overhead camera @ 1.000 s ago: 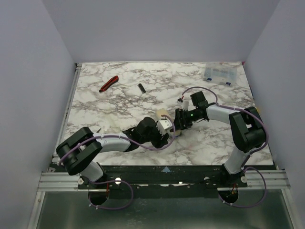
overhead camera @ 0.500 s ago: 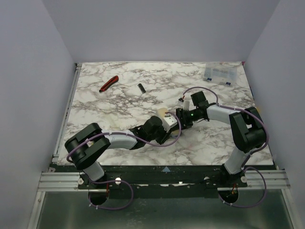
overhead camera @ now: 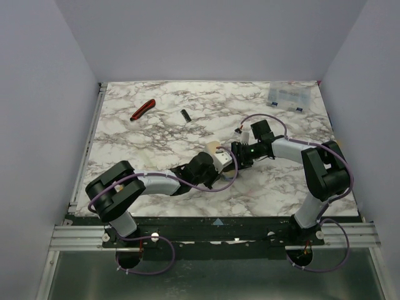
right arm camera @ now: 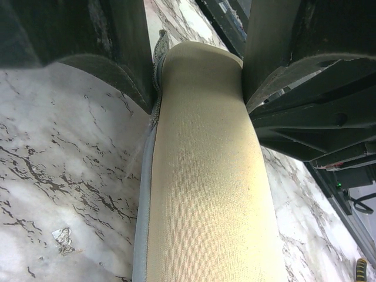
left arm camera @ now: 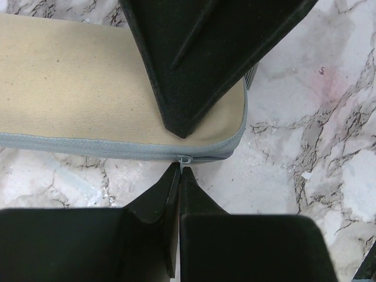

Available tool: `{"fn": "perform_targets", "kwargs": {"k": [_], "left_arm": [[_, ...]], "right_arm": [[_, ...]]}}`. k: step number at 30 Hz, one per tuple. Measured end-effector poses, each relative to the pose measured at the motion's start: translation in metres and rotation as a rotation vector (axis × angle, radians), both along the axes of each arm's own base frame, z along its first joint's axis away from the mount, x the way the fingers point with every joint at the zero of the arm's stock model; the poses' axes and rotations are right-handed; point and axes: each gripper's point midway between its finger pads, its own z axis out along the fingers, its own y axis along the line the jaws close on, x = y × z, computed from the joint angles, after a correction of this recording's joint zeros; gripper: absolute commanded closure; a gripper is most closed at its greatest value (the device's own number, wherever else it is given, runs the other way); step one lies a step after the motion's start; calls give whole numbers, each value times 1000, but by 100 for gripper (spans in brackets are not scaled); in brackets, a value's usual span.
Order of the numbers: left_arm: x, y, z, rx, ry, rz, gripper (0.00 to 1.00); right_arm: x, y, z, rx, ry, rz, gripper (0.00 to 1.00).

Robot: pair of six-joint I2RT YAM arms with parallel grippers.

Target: Open the umbrella

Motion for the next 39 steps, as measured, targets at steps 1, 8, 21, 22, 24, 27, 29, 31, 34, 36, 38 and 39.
{"fn": "perform_targets", "kwargs": {"k": [1, 8, 21, 22, 24, 27, 29, 31, 34, 36, 38, 39], "left_arm": [[1, 1, 0, -1, 1, 2, 100], [14, 11, 0, -9, 15, 31, 100], [55, 42, 6, 5, 53, 144, 100], [58, 44, 7, 5, 54, 151, 100], [65, 50, 8, 4, 58, 170, 100], [72, 56, 8, 8, 66, 193, 100], [77, 62, 8, 10, 84, 217, 100], [81, 67, 8, 8, 96, 238, 100], [86, 73, 8, 6, 107, 260, 100], [87, 75, 7, 8, 111, 265, 100], [87, 76, 6, 11, 115, 269, 100], [88, 77, 6, 12, 117, 272, 100]], "right_arm": [[0, 0, 0, -1, -2, -1, 80], [0, -1, -1, -3, -16, -3, 84], [-1, -1, -1, -5, -33, 13, 91], [-1, -1, -1, -6, -33, 14, 91], [0, -1, 0, -10, -37, 20, 93], [1, -2, 0, -26, -43, 34, 95], [2, -2, 0, -39, -44, 53, 96], [3, -2, 0, -51, -50, 80, 96], [6, -4, 1, -70, -68, 122, 96], [7, -6, 0, -83, -79, 153, 96], [7, -8, 0, -93, -88, 179, 96], [6, -9, 0, -98, -96, 194, 96]]}}
